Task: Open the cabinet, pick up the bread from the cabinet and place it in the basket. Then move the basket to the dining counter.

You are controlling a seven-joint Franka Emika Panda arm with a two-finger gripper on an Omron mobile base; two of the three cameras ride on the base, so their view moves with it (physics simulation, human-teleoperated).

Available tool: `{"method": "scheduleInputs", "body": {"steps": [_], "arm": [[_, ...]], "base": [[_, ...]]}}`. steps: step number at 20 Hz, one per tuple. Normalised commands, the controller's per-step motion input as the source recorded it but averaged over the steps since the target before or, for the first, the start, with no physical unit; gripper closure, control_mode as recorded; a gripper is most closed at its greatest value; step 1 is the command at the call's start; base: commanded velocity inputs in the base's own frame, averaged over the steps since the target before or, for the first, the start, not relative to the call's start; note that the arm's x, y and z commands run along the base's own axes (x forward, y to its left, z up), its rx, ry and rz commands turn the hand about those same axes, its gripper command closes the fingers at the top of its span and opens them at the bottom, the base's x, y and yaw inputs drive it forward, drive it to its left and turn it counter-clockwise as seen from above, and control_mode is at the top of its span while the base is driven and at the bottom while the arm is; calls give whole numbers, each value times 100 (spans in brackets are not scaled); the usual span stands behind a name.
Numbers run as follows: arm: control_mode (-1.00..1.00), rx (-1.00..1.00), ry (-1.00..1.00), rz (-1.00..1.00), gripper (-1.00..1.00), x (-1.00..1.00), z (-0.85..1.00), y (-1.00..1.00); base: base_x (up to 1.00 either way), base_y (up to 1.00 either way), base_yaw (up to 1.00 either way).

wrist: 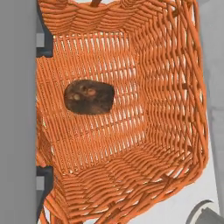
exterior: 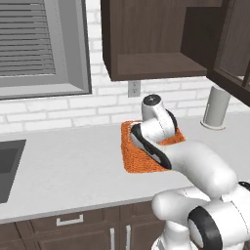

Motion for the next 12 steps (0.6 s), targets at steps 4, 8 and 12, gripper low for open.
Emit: {"method": "scheduleInputs", "body": {"steps": [4, 8, 12], "arm": [[-100, -1, -14, 8, -100, -71, 62, 49], [-100, -9, -2, 25, -100, -32, 54, 55], [-100, -10, 4, 37, -100, 0, 45, 59]], "base": [[0, 0, 0], [0, 0, 0], [0, 0, 0]]}}
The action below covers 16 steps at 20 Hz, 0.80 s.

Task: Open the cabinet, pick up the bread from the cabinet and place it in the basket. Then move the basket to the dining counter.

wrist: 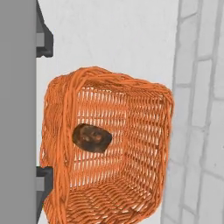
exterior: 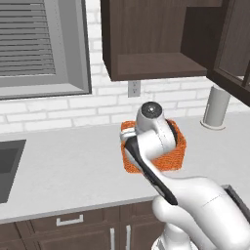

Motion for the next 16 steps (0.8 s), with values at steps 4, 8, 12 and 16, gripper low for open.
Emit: {"method": "scheduleInputs", "body": {"steps": [4, 8, 12, 16], "arm": [[-100, -2, 7, 36, -100, 0, 9, 40], [-100, 0, 36, 21, -100, 12, -16, 26], [-100, 0, 29, 10, -100, 5, -35, 7], [-100, -7, 11, 5, -100, 0, -31, 6]], "base": [[0, 0, 0], [0, 0, 0], [0, 0, 0], [0, 0, 0]]}}
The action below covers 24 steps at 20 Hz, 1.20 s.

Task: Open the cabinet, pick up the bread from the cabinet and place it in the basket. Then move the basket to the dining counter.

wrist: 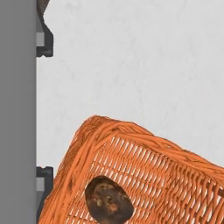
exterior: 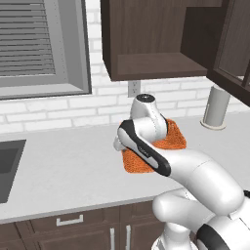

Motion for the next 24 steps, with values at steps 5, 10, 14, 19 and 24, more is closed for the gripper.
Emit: {"method": "scheduleInputs", "body": {"steps": [5, 10, 14, 19, 24], "arm": [[-100, -13, 4, 2, -100, 4, -24, 6], [-100, -14, 1, 0, -100, 11, -25, 0], [-100, -1, 18, 0, -100, 55, -3, -4], [-100, 0, 15, 1, -100, 42, -2, 0], [-100, 0, 10, 5, -100, 12, -23, 6]], "base": [[0, 0, 0], [0, 0, 0], [0, 0, 0], [0, 0, 0], [0, 0, 0]]}}
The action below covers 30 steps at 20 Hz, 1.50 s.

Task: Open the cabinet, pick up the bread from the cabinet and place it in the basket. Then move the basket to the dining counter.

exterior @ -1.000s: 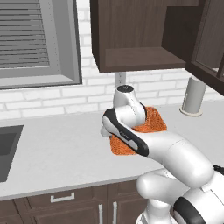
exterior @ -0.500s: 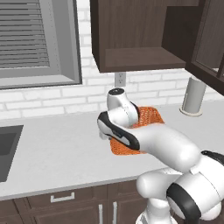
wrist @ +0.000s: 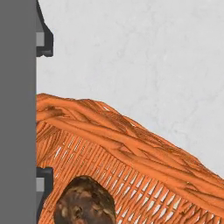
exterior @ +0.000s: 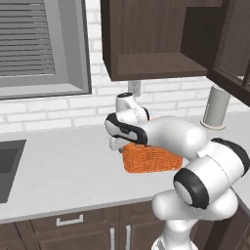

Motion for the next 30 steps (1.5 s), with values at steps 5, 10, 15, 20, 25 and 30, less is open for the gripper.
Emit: {"method": "scheduleInputs", "body": {"steps": [5, 10, 15, 20, 25, 30], "arm": [[-100, 0, 5, 8, -100, 1, -40, 7], [-100, 0, 1, 8, -100, 3, -44, 0], [-100, -1, 0, 6, -100, 3, -61, -5], [-100, 1, 0, 7, 100, -1, -26, -17], [-100, 1, 0, 6, 100, 0, -19, -5], [-100, 1, 0, 5, 100, 0, -12, -2]], "base": [[0, 0, 0], [0, 0, 0], [0, 0, 0], [0, 0, 0], [0, 0, 0], [0, 0, 0]]}}
